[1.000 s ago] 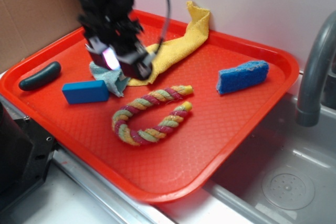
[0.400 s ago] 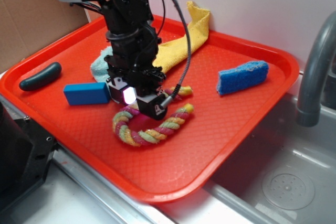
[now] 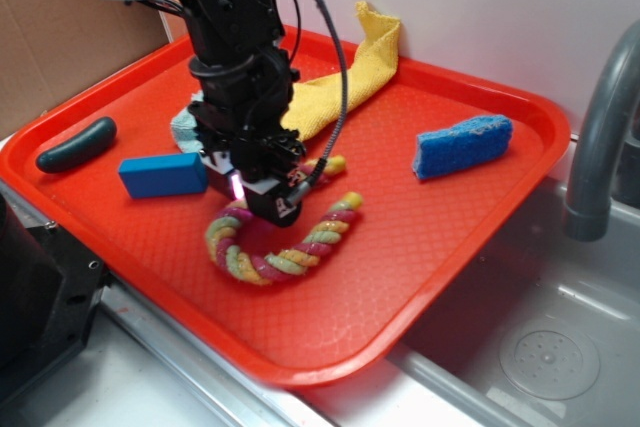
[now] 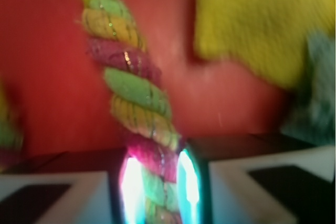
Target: Grab the multicolored rope.
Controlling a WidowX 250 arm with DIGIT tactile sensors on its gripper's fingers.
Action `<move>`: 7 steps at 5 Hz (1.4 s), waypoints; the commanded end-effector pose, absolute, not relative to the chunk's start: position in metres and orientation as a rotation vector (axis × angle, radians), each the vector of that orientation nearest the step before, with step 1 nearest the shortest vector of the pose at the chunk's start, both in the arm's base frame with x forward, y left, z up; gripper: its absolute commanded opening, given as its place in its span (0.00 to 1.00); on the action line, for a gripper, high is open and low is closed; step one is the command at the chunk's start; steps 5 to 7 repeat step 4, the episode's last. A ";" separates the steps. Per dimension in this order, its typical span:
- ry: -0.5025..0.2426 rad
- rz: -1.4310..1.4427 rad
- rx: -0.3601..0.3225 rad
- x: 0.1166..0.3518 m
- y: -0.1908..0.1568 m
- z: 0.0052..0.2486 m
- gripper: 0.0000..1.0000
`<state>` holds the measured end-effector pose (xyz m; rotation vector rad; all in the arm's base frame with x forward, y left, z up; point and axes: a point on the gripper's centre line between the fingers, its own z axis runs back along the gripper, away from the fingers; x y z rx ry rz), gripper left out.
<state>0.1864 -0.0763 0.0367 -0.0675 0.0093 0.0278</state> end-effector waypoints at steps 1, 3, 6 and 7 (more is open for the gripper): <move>-0.166 0.075 0.008 0.201 -0.077 0.144 0.00; -0.184 0.382 0.060 0.176 -0.044 0.244 0.00; -0.198 0.407 0.052 0.168 -0.042 0.242 0.00; -0.198 0.407 0.052 0.168 -0.042 0.242 0.00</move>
